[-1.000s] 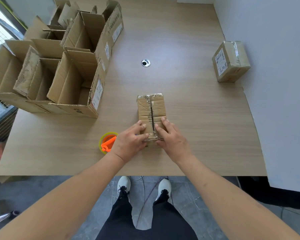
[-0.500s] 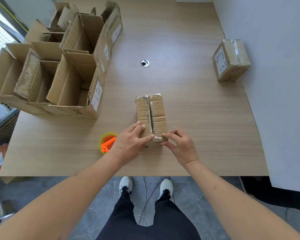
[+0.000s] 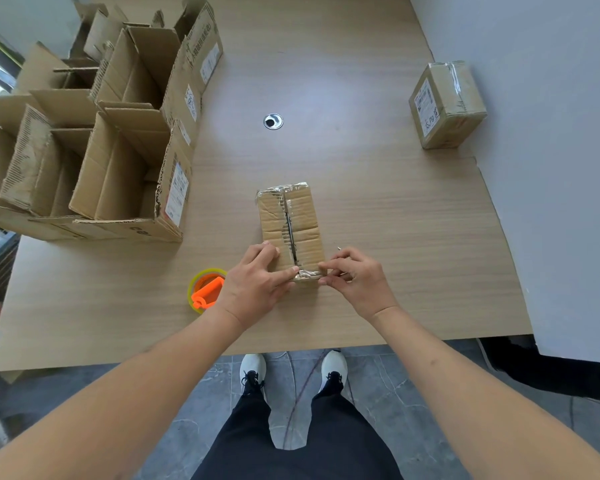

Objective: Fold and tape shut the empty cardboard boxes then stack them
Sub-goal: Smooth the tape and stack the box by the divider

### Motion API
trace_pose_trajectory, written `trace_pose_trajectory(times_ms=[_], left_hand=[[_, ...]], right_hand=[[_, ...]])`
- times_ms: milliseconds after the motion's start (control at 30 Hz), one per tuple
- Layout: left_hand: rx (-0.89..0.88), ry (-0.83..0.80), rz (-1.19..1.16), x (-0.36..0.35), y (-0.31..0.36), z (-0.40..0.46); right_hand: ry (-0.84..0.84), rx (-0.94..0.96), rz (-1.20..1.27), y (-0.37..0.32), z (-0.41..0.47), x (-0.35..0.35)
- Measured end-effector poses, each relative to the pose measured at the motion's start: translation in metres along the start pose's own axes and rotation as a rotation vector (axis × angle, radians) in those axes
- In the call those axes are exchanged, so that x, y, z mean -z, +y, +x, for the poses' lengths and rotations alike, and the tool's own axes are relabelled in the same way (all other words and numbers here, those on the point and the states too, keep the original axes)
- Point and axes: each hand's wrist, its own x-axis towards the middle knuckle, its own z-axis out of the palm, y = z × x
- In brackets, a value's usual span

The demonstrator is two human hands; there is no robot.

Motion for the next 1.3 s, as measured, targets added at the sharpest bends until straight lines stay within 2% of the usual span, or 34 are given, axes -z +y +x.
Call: trace_pose_trajectory(times_ms=[233,367,567,767,1067,1300], left_hand=[[0.007,-0.026,-0.048,0.004,-0.003,0.004],[-0.096,-0.09,-0.1,0.013,-0.017,-0.001],[-0.156,-0.101,-0.094,0.008,-0.032,-0.005],[-0.093,-0.044,-0.111,-0.002,-0.008,0.01],[-0.124,-0.165,-0.122,0.002,-0.013,0.031],[-0.145,-0.238,-0.129,0.004,-0.012,0.041]], right_hand=[[-0.054,0.204,-0.214,0.006,0.009,0.002],[-0.058,0.296,-0.328,0.009,0.007,0.002],[-0.048,0.326,-0.343,0.008,0.003,-0.002],[-0.021,0.374,-0.489,-0.002,0.011,0.002],[0.061,0.293,-0.606,-0.005,0.008,-0.003],[0.022,0.085,-0.665,-0.026,0.018,-0.01]])
